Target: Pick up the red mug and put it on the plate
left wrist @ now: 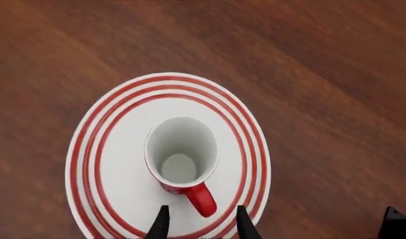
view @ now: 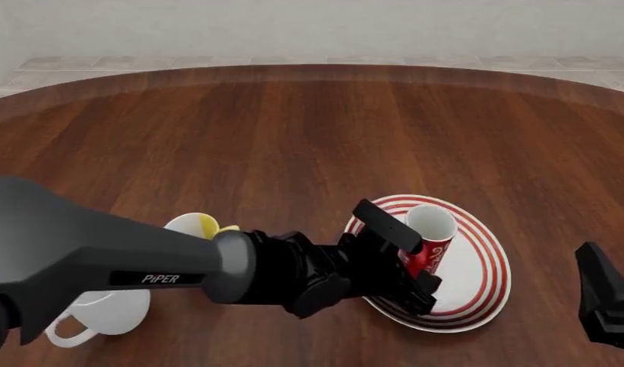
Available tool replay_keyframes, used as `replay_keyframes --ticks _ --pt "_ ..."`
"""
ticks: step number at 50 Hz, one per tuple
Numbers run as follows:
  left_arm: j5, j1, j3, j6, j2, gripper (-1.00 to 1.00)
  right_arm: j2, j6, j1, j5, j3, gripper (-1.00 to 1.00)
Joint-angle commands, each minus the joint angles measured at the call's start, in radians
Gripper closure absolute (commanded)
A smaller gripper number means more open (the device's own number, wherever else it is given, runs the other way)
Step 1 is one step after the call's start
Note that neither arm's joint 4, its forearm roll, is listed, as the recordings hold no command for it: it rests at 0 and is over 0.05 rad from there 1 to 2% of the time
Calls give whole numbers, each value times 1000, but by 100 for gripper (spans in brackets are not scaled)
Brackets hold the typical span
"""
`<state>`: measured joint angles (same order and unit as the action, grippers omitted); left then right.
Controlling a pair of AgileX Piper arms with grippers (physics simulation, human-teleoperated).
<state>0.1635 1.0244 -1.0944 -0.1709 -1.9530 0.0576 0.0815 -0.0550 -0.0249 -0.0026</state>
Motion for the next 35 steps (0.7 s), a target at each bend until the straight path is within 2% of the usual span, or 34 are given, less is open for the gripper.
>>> replay_keyframes --ticks 1,14,24,35 --pt "-4 -1 12 8 23 -100 0 -3 2 0 0 -100" --pt "-46 29 44 -11 114 -100 -4 -2 1 2 0 -100" --pt "-86 74 96 -30 243 -100 -9 -3 3 5 0 -100" --pt "-167 70 153 -15 431 -100 -10 -11 6 6 0 -100"
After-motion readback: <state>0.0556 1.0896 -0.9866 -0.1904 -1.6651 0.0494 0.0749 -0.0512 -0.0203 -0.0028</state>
